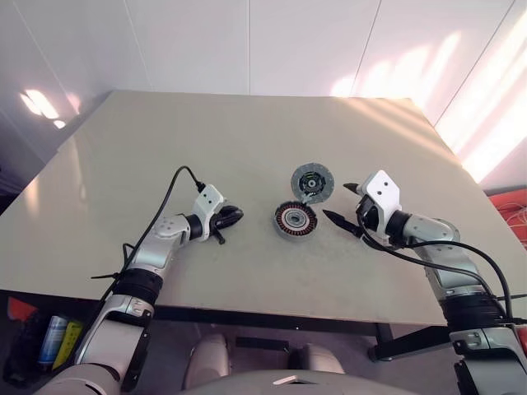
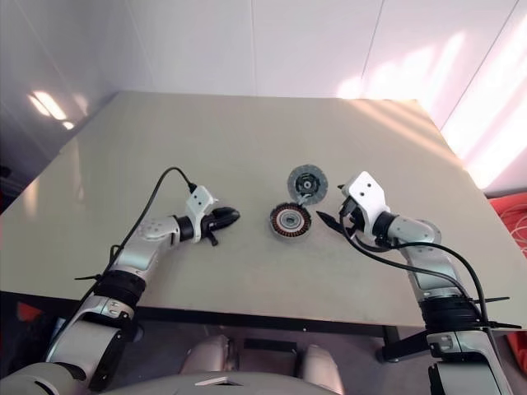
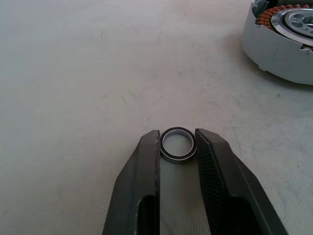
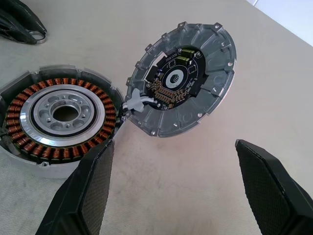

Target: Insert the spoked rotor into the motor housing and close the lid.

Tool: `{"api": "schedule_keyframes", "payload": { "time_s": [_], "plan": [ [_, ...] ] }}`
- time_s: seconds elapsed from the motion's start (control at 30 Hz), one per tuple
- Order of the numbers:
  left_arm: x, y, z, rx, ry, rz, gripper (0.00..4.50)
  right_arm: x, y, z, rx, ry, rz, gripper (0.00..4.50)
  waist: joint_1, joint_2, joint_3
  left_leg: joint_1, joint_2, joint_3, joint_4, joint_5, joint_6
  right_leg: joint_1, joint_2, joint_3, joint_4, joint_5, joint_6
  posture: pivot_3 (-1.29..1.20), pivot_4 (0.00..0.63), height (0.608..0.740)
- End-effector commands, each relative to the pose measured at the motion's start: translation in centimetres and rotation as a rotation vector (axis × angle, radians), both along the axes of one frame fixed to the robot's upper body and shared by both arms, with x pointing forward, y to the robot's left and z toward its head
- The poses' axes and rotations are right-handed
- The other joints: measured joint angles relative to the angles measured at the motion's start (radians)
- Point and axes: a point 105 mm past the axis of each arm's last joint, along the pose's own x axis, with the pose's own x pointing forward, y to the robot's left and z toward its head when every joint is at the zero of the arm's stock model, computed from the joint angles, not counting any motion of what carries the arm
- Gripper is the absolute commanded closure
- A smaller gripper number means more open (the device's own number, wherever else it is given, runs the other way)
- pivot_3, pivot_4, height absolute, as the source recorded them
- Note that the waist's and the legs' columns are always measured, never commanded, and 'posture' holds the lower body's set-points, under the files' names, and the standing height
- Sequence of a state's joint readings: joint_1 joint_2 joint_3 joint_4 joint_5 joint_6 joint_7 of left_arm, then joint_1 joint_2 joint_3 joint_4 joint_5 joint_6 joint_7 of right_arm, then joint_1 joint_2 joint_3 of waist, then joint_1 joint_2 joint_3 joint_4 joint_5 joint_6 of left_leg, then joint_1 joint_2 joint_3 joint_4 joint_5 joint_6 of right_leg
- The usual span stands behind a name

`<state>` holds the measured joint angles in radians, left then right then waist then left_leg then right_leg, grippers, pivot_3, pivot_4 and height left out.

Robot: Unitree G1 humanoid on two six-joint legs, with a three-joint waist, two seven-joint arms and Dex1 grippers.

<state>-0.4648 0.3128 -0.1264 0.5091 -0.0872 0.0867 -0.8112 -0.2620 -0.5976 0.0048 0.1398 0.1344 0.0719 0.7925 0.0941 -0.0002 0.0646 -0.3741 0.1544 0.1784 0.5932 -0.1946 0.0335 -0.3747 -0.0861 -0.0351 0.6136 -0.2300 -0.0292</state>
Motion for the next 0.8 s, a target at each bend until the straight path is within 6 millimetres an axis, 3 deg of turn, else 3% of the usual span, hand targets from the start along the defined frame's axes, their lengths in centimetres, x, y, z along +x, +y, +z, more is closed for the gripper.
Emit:
{"api": "schedule_keyframes", "payload": {
  "time_s": [0.03,0.17,0.27,0.37,0.43,0.5,0.8],
  "plan": [
    [0.3,0.6,0.0,0.02,-0.007,0.02,3.77,0.2,0.2,1.2,-0.008,-0.048,0.014,0.0,0.0,0.0,0.0,0.0,0.0,0.0,0.0,0.0,0.0,0.0,0.0,0.0,0.0,0.0,0.0,0.0,0.0,0.74],
    [0.4,0.6,0.1,0.023,-0.015,0.02,3.77,0.2,0.2,1.2,-0.008,-0.048,0.015,0.0,0.0,0.0,0.0,0.0,0.0,0.0,0.0,0.0,0.0,0.0,0.0,0.0,0.0,0.0,0.0,0.0,0.0,0.74],
    [0.5,0.2,1.4,-0.035,-0.041,0.014,3.77,0.2,0.3,1.1,-0.008,-0.047,0.016,0.0,0.0,0.0,0.0,0.0,0.0,0.0,0.0,0.0,0.0,0.0,0.0,0.0,0.0,0.0,0.0,0.0,0.0,0.74],
    [2.3,0.7,5.2,-0.195,-0.146,0.113,3.77,0.3,0.3,1.1,-0.007,-0.045,0.018,0.0,0.001,0.0,0.0,0.0,0.0,0.0,0.0,0.0,0.0,0.0,0.0,0.0,-0.001,0.0,0.0,0.0,0.0,0.74],
    [3.7,2.1,7.7,-0.262,-0.226,0.217,3.77,0.2,0.4,1.0,-0.006,-0.044,0.019,0.0,0.001,0.0,0.0,-0.001,0.0,0.0,0.0,0.0,0.0,0.0,0.0,0.0,-0.001,0.0,0.0,0.0,0.0,0.74],
    [4.4,3.0,9.2,-0.281,-0.271,0.268,3.77,0.2,0.5,1.0,-0.006,-0.042,0.021,0.0,0.001,0.0,0.0,-0.002,0.0,-0.001,0.0,0.0,0.0,0.0,0.0,-0.001,-0.001,0.0,0.0,0.0,0.0,0.74],
    [4.9,4.2,10.0,-0.272,-0.306,0.325,3.77,0.4,0.7,0.9,-0.002,-0.045,0.023,0.0,0.001,0.001,0.0,-0.005,0.0,0.0,0.0,-0.002,0.003,-0.001,0.0,-0.002,-0.005,0.0,0.0,0.0,0.0,0.74]
  ]
}}
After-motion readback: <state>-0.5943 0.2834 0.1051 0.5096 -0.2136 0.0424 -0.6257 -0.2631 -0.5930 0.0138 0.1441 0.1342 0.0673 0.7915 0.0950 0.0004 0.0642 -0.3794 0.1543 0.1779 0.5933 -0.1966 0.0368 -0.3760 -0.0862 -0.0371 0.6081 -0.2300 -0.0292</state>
